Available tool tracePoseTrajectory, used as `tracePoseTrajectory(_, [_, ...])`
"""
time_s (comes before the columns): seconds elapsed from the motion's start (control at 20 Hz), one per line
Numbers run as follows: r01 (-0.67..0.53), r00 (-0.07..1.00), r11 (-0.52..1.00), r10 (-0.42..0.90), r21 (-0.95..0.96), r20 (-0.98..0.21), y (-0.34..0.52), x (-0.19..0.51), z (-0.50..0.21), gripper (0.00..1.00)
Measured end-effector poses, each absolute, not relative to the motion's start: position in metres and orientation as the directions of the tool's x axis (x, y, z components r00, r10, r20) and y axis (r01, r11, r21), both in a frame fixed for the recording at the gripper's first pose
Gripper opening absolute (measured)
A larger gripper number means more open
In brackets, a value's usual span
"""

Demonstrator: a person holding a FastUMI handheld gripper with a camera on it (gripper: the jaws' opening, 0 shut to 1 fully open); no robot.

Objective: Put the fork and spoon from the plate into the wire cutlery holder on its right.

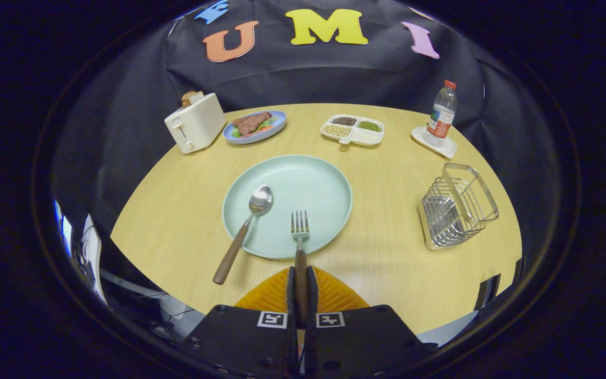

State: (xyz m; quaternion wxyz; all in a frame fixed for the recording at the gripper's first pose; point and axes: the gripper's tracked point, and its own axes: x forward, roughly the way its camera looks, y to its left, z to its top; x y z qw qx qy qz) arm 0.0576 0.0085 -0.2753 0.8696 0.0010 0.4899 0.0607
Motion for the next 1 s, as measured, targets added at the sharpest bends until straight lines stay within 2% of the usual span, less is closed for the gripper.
tracePoseTrajectory(0.2, [-0.110,0.525,0.992,0.117,0.069,-0.843,0.001,0.060,-0.267,0.05])
tracePoseTrajectory(0.45, [-0.089,0.595,0.993,0.116,0.078,-0.795,-0.021,0.065,-0.228,0.05])
tracePoseTrajectory(1.0, [0.060,0.704,0.997,-0.009,0.046,-0.710,-0.137,0.052,-0.166,0.05])
